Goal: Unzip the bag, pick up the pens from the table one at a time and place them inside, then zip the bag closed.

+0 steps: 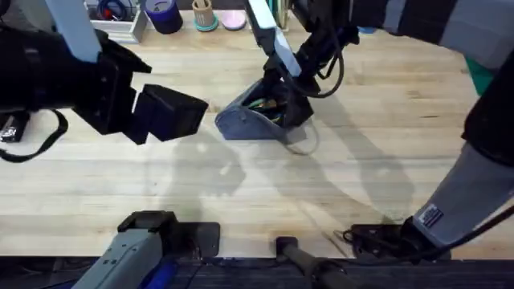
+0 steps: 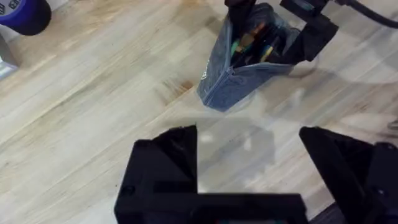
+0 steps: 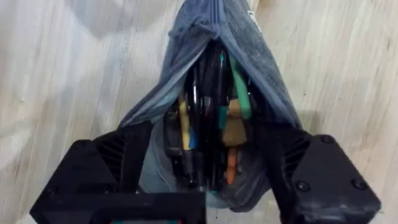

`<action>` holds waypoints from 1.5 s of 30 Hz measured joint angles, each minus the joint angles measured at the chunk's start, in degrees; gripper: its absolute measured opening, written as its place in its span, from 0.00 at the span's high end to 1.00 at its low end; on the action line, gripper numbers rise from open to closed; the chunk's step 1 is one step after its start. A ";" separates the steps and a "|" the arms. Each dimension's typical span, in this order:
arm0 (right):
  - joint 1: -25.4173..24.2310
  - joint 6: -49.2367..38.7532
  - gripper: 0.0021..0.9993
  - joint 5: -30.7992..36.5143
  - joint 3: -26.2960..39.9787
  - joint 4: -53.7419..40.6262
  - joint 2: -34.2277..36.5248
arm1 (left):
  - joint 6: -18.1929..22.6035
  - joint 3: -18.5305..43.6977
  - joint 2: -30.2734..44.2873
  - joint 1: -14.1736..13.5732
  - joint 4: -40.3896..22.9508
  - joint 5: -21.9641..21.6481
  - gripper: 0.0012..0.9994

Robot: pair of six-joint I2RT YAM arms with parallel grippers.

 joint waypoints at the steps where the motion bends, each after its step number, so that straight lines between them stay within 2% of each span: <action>1: 0.02 0.24 0.01 0.00 0.00 0.01 0.04 | 0.00 0.00 0.00 0.00 -0.02 0.00 0.01; 18: 0.02 3.67 0.00 0.00 0.47 0.08 0.05 | 0.00 0.00 0.00 0.00 0.00 0.00 0.00; 28: -0.17 12.57 0.00 0.43 7.17 -2.17 -0.37 | 0.00 0.00 0.00 0.00 0.00 0.00 0.00; 45: -2.58 21.79 0.00 0.68 8.63 -3.93 -13.15 | 0.00 0.00 0.00 0.00 0.04 0.00 0.01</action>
